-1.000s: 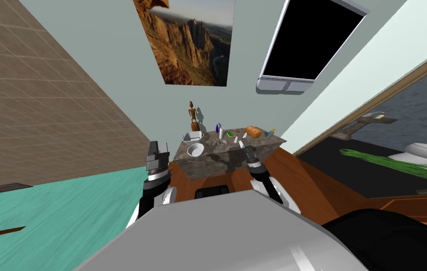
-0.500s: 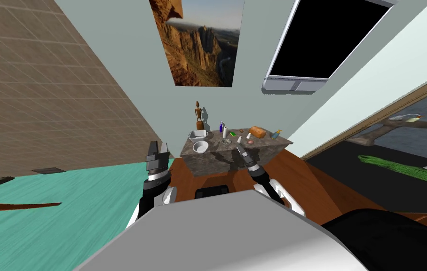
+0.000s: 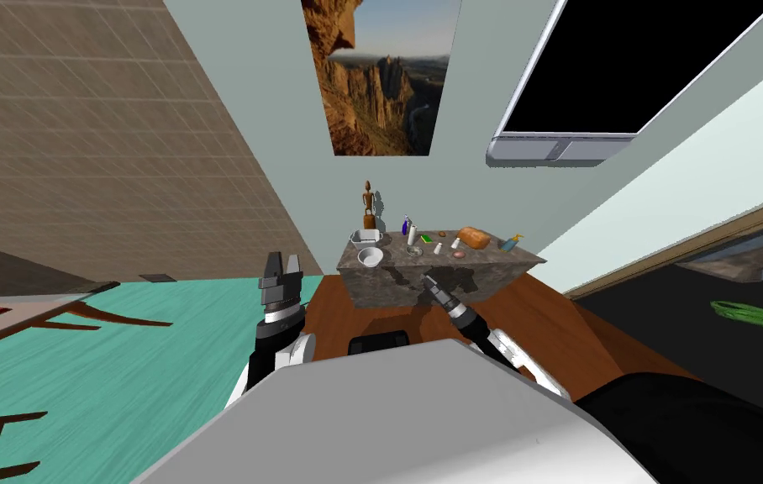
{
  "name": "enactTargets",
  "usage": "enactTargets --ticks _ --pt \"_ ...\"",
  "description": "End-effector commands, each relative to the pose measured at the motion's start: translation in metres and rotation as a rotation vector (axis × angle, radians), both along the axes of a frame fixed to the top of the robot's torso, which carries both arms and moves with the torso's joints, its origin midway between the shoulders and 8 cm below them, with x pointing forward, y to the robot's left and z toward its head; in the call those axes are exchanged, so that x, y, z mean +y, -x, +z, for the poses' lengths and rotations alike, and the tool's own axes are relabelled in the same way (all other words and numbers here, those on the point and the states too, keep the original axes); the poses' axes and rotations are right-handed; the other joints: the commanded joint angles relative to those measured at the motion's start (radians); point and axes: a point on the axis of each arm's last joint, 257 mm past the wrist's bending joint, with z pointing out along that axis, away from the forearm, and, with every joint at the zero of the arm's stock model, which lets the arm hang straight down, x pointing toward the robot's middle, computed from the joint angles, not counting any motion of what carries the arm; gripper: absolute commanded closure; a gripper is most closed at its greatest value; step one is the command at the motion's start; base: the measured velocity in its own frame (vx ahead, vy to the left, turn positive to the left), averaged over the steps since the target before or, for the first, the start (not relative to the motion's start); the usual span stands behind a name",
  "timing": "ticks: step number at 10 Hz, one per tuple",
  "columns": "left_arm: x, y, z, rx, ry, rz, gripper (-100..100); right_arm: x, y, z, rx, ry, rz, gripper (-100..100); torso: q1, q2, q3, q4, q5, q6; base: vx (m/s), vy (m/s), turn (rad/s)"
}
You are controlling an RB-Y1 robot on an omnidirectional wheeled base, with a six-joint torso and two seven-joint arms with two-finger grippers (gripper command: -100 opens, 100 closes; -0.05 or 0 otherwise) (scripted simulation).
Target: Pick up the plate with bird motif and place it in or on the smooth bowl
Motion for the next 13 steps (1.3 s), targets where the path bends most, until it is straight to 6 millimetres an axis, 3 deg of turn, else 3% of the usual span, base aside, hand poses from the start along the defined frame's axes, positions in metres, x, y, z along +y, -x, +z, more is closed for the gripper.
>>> enactTargets --ticks 1,2,4,5,6,7,8,9,10,13 --pt "0.0 0.0 0.0 0.0 0.0 0.0 0 -0.011 0.009 -0.033 0.075 0.09 0.006 -100 0.0 0.0 0.0 0.0 0.0 0.0 -0.073 0.048 0.211" --pt "0.0 0.0 0.0 0.0 0.0 0.0 0 -0.011 0.01 -0.033 0.077 0.1 0.013 -100 -0.001 0.0 0.0 0.0 0.0 -0.001 -0.065 0.036 0.111" --pt "0.0 0.0 0.0 0.0 0.0 0.0 0 -0.031 0.032 -0.084 0.196 0.231 0.026 -100 -0.001 0.0 0.0 0.0 0.0 0.0 -0.088 0.079 0.29" --pt "0.0 0.0 0.0 0.0 0.0 0.0 0 -0.034 0.035 -0.091 0.209 0.265 0.037 -100 0.002 0.002 0.001 0.0 0.0 -0.001 -0.084 0.084 0.105" --pt "0.0 0.0 0.0 0.0 0.0 0.0 0 -0.049 0.05 -0.116 0.275 0.333 0.046 -100 0.001 0.001 0.001 0.0 0.0 0.0 -0.06 0.071 0.188" --pt "0.0 0.0 0.0 0.0 0.0 0.0 0 -0.049 0.05 -0.118 0.275 0.347 0.051 -100 0.0 0.0 0.0 0.0 0.0 0.0 -0.047 0.047 0.106" --pt "0.0 0.0 0.0 0.0 0.0 0.0 0 -0.064 0.066 -0.141 0.334 0.424 0.067 -100 -0.001 -0.001 0.0 0.0 0.0 0.0 -0.069 0.055 0.251" --pt "0.0 0.0 0.0 0.0 0.0 0.0 0 -0.066 0.067 -0.143 0.339 0.428 0.067 -100 -0.001 0.0 0.0 0.0 0.0 0.0 -0.05 0.046 0.096" --pt "0.0 0.0 0.0 0.0 0.0 0.0 0 -0.082 0.084 -0.162 0.393 0.505 0.085 -100 -0.002 -0.001 0.0 0.0 0.0 0.0 -0.026 0.071 0.243" --pt "0.0 0.0 0.0 0.0 0.0 0.0 0 -0.107 0.104 -0.186 0.463 0.587 0.097 -100 -0.001 -0.002 -0.001 -0.001 0.0 0.0 -0.028 0.057 0.133"
